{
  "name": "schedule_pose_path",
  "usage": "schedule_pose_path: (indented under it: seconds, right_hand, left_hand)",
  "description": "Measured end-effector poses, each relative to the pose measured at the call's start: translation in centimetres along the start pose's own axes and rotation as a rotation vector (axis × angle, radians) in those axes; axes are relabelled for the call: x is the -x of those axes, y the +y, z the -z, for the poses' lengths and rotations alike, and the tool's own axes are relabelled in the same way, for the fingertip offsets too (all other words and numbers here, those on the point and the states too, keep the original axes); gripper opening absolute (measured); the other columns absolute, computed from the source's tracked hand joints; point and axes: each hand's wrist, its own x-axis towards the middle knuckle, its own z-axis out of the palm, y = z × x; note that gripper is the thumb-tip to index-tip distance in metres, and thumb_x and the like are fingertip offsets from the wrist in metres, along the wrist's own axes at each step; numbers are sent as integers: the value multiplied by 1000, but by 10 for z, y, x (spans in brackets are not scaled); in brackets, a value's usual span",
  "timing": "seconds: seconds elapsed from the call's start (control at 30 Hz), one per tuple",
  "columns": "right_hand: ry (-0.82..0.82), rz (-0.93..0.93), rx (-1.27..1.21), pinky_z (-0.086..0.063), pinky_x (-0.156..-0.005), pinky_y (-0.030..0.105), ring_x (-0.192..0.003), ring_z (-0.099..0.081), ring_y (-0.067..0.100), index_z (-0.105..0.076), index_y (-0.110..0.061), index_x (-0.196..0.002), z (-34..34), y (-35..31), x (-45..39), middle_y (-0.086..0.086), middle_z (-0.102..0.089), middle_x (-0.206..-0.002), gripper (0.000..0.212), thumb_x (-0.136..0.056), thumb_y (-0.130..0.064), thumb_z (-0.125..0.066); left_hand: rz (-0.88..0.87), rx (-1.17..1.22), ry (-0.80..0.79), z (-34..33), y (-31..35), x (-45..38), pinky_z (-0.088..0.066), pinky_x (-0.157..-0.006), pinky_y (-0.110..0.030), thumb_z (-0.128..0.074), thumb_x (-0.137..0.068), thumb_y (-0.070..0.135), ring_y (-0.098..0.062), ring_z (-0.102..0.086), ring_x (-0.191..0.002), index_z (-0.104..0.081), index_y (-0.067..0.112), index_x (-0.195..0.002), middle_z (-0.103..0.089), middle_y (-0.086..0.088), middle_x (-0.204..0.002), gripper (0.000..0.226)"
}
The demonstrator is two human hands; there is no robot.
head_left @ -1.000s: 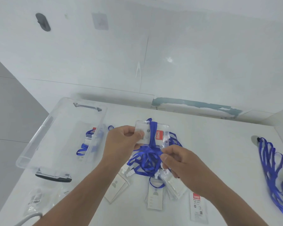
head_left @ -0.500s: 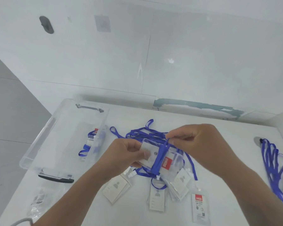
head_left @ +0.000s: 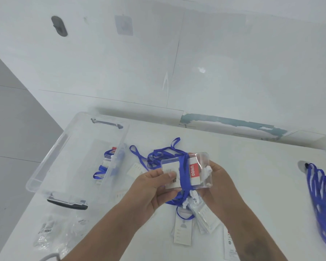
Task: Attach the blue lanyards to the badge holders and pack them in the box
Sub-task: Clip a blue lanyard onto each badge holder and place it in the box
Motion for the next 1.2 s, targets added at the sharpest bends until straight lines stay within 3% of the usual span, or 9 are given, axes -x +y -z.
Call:
schedule_pose_path:
  seconds: [0.13,0.2,0.3,0.47,0.57,0.7,0.9,1.03,1.2]
  right_hand:
    - [83,-7,-79,-47,-67,34,-69,-56,25,-67,-10,-72,-3,-6,5,7,-63,-68,22,-90,-13,-55]
    - [-15,49,3,-54,-73,39,-77,-66,27,-73,-12,-84,-2,-14,6,10,-71,-83,20,-88,-27,-60]
    - [-28,165,427,-58,-83,52,-89,-69,41,-76,-14,-97,-1,-21,3,20,-73,-94,18,-93,-25,-63]
    - [-43,157,679,-59,-70,34,-78,-73,21,-76,-19,-93,10,-38,0,7,-75,-84,9,-90,-24,-68]
    - [-88,161,759,-52,-58,20,-67,-69,7,-70,-26,-96,15,-47,-3,-4,-73,-76,13,-85,-22,-75]
    - [-174,158,983,-56,-64,32,-72,-68,14,-67,-34,-97,20,-59,-2,2,-72,-78,19,-82,-30,-77]
    - [159,190,500,-60,-69,26,-89,-73,11,-68,-30,-103,36,-47,7,-3,-75,-102,12,-94,-25,-62]
    - [169,118,321,-58,-67,21,-92,-72,12,-71,-25,-104,38,-26,22,-3,-77,-97,23,-101,-19,-49]
    - [212,-57,126,-55,-69,21,-90,-72,10,-67,-24,-103,28,-12,24,-1,-76,-97,25,-101,-36,-45]
  left_hand:
    - [-58,-33,119,-7,-3,1,-61,-72,-30,-70,-86,9,-25,-74,-79,-70,2,-99,-76,-15,-96,14]
    - [-80,-36,154,-9,-4,2,-58,-74,-31,-68,-89,9,-27,-75,-88,-69,2,-103,-76,-14,-97,16]
    - [-47,-50,127,-8,-1,3,-58,-80,-34,-67,-91,9,-30,-74,-94,-69,3,-103,-76,-14,-99,14]
    - [-149,-539,27,4,12,-1,-53,-98,-38,-69,-89,25,-15,-71,-100,-70,26,-114,-76,5,-104,25]
    - [-285,-687,29,-3,22,-3,-56,-93,-33,-72,-85,33,-5,-71,-94,-72,34,-109,-76,13,-99,24]
    - [-293,-841,-18,-19,25,-8,-60,-81,-28,-74,-85,29,-12,-74,-83,-76,32,-90,-77,5,-85,6]
    - [-281,-638,115,-31,18,-26,-61,-79,-31,-72,-88,23,-17,-75,-84,-73,25,-87,-78,3,-81,2]
    - [-232,-588,164,-36,5,-37,-61,-76,-29,-72,-88,24,-15,-75,-83,-74,21,-95,-78,2,-85,8]
    - [-215,-585,228,-37,-3,-41,-60,-65,-23,-70,-90,24,-11,-75,-77,-73,21,-94,-78,2,-85,6]
